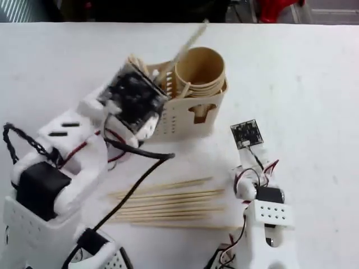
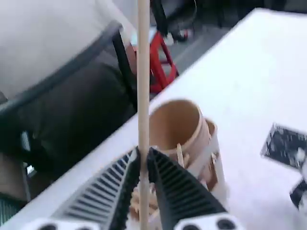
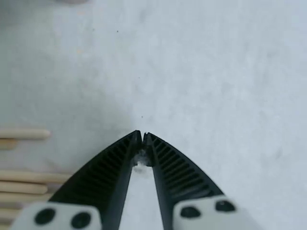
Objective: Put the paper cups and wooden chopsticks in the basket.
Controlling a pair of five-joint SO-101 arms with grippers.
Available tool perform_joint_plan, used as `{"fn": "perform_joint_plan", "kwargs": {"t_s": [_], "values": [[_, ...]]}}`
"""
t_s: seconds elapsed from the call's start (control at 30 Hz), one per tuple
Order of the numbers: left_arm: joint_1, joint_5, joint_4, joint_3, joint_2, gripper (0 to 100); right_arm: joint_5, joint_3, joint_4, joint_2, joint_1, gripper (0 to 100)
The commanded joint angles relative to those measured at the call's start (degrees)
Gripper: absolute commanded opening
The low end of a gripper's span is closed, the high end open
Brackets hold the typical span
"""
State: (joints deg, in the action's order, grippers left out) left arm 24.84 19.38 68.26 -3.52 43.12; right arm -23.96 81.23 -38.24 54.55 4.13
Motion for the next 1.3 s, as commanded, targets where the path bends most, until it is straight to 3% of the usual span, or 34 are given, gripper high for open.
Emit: {"fn": "perform_joint_plan", "kwargs": {"t_s": [0.0,0.13,0.2,0.47,0.7,0.87,1.13,1.27], "values": [[-1.5,-4.7,-20.4,-5.4,0.5,2,-0.1,-0.2,0.6,0.9,0.0,1.8],[-1.6,-5.1,-41.8,-16.6,0.4,2,-1.1,-0.2,0.7,0.9,0.0,1.8],[-1.6,-5.3,-48.6,-21.7,0.4,2,-3.2,-0.2,0.7,0.9,-0.3,1.8],[-6.2,-5.6,-57.9,-30.0,-3.4,2,-3.5,-0.2,0.8,0.9,-0.5,1.8],[-10.6,-12.6,-57.9,-30.2,-8.2,3,-3.6,-0.2,0.8,0.9,-0.5,1.8],[-10.6,-17.2,-54.2,-30.0,-8.0,10,-3.7,-0.2,0.8,0.9,-0.5,1.8],[-13.1,-18.2,-51.3,-30.2,-7.7,10,-4.0,-0.2,0.8,0.9,-0.2,1.8],[-15.7,-18.1,-37.8,-30.0,-1.2,10,-4.0,-0.2,0.8,0.8,-0.2,1.8]]}}
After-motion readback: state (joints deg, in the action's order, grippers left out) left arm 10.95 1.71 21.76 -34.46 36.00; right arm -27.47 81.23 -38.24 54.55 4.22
